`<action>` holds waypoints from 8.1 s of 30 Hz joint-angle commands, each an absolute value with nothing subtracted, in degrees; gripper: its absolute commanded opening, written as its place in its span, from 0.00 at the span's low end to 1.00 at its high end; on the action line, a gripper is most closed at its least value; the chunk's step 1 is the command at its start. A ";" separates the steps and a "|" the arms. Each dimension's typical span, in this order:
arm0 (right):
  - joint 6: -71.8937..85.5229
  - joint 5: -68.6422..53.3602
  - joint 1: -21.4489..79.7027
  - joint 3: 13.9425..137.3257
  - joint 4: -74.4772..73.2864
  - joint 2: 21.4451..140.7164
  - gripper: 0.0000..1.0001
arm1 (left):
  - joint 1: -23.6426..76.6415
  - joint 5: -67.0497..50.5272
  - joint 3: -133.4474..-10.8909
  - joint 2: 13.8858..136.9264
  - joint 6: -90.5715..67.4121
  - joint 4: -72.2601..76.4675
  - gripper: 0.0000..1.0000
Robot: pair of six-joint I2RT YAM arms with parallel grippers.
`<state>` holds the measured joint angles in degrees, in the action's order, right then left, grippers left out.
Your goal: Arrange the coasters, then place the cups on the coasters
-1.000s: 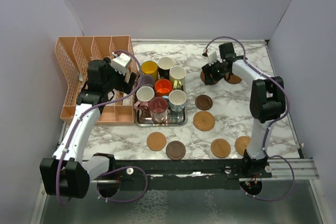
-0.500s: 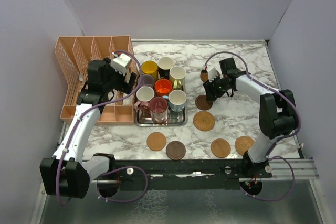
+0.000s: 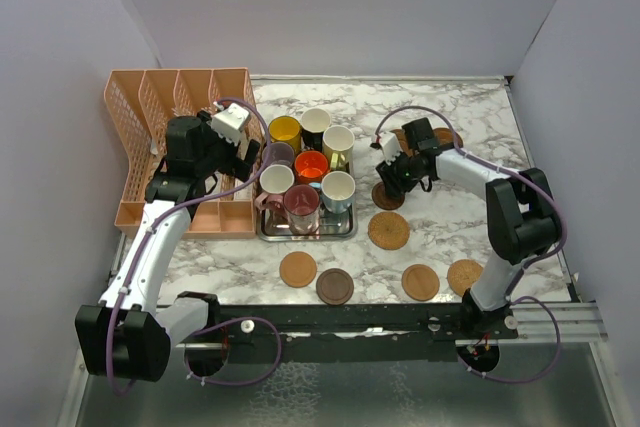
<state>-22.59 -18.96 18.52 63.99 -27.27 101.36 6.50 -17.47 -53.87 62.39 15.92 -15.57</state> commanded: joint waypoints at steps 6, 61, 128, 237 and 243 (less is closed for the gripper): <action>-23.61 -10.55 18.46 61.51 -24.39 102.46 0.39 | 6.77 -18.72 -52.91 61.19 16.73 -15.78 0.99; -25.62 -6.84 8.00 67.62 -30.84 108.13 0.32 | 6.77 -18.76 -53.00 61.83 17.01 -15.82 0.99; -32.18 -13.89 24.54 46.00 -28.18 89.72 0.43 | 6.77 -19.42 -52.10 60.30 17.62 -15.65 0.99; -10.24 -10.43 9.34 95.96 -22.89 130.59 0.34 | 6.71 -18.81 -52.20 60.91 17.76 -15.86 0.99; -10.54 -10.12 9.02 98.23 -24.03 132.18 0.33 | 6.72 -18.72 -52.20 60.93 17.84 -15.99 0.99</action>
